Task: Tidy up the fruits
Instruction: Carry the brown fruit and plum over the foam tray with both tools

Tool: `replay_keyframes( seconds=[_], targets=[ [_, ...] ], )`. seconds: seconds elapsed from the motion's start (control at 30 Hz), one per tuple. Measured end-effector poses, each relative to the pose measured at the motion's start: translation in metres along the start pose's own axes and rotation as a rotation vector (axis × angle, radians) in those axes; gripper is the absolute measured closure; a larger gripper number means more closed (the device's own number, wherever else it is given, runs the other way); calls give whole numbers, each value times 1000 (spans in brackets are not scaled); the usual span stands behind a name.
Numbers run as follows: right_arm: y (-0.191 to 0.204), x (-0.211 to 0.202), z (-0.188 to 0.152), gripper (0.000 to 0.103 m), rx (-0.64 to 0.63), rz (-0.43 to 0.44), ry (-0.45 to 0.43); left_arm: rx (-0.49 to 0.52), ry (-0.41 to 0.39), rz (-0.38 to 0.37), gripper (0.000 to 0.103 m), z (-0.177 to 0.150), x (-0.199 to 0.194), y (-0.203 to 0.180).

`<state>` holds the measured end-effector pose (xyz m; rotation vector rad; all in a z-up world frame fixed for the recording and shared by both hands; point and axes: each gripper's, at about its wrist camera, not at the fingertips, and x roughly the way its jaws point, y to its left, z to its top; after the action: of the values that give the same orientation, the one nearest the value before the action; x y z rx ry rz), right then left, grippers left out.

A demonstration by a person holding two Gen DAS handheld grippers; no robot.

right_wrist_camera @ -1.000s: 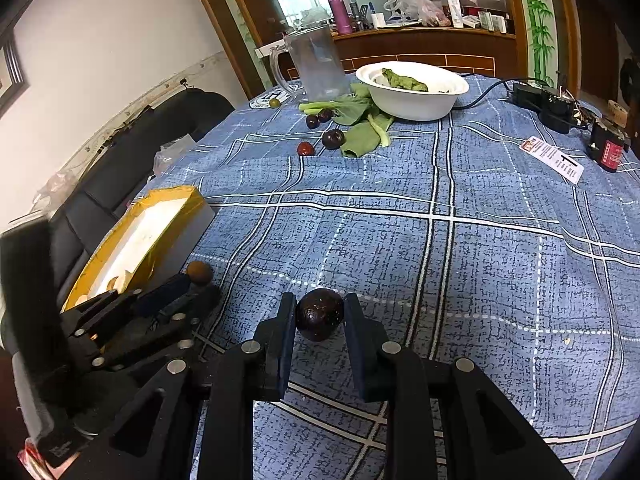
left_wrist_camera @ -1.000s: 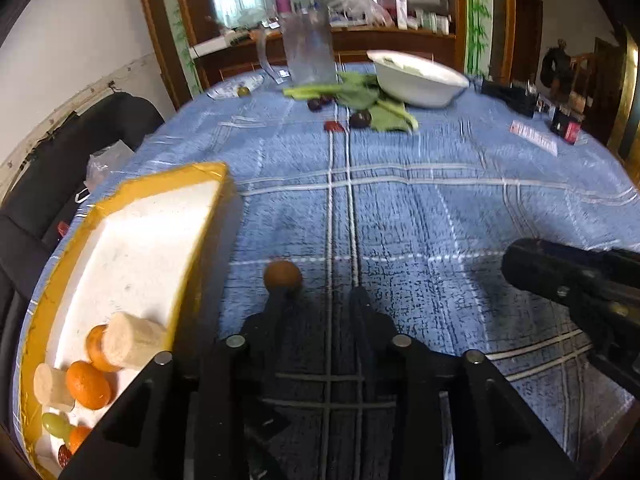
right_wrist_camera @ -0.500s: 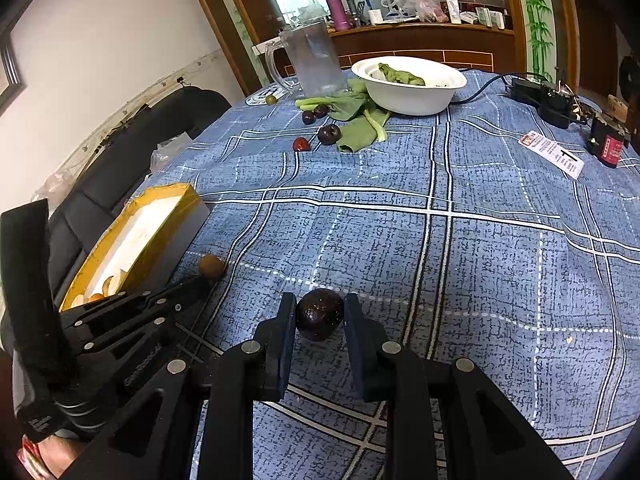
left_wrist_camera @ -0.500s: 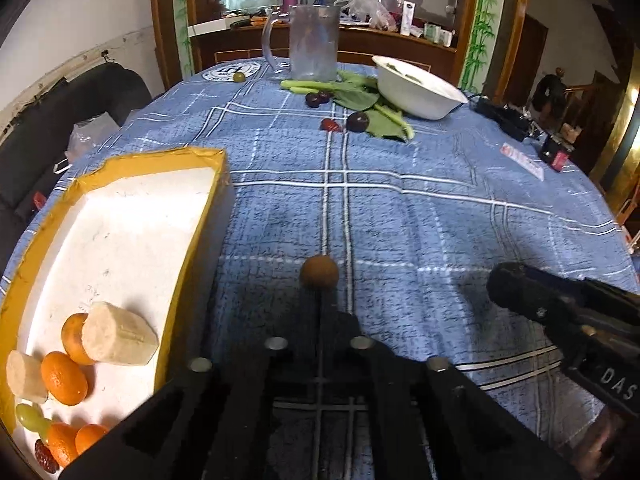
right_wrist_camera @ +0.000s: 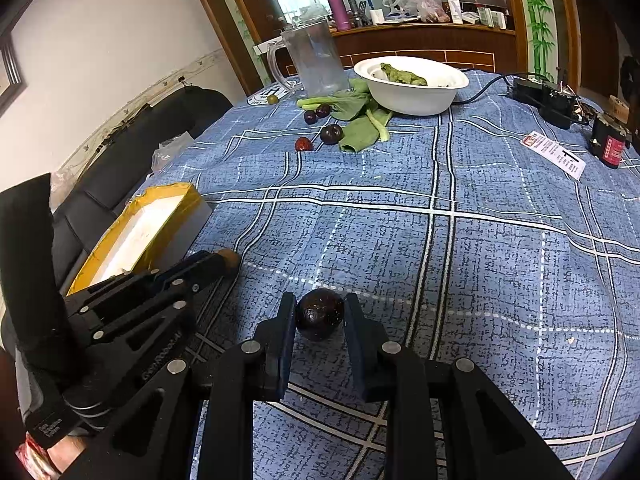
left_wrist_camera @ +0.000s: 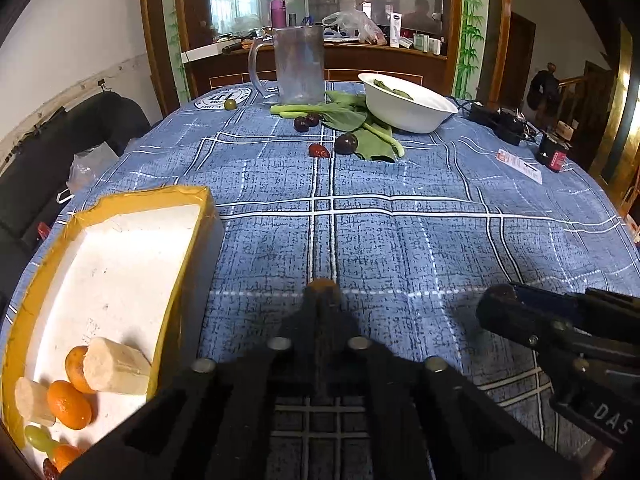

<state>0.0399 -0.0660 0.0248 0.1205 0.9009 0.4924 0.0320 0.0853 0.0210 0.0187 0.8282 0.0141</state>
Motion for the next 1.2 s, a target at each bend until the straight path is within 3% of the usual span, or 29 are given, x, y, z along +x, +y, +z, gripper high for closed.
replay_keyframes(
  seconds=[0.27, 0.33, 0.4, 0.5, 0.57, 0.73, 0.9, 1.2],
  targets=[
    [0, -2, -1, 77, -3, -8, -10, -6, -4, -27, 101, -7, -20, 6],
    [-1, -2, -1, 77, 3, -6, -5, 10, -4, -14, 88, -5, -18, 2],
    [-1, -1, -1, 77, 3, -5, -2, 6, 11, -30, 63, -2, -11, 0],
    [1, -2, -1, 77, -3, -3, -5, 24, 49, -8, 65, -3, 7, -7],
    [1, -2, -1, 77, -5, -1, -5, 28, 71, -30, 82, -3, 12, -9],
    [3, -2, -2, 77, -8, 5, -4, 23, 26, -8, 82, -6, -4, -6],
    [11, -9, -2, 77, -36, 25, -29, -39, -14, -36, 82, -10, -40, 12],
    [31, -31, -1, 77, -59, 77, -108, -196, -66, -5, 82, -33, -105, 87]
  ],
)
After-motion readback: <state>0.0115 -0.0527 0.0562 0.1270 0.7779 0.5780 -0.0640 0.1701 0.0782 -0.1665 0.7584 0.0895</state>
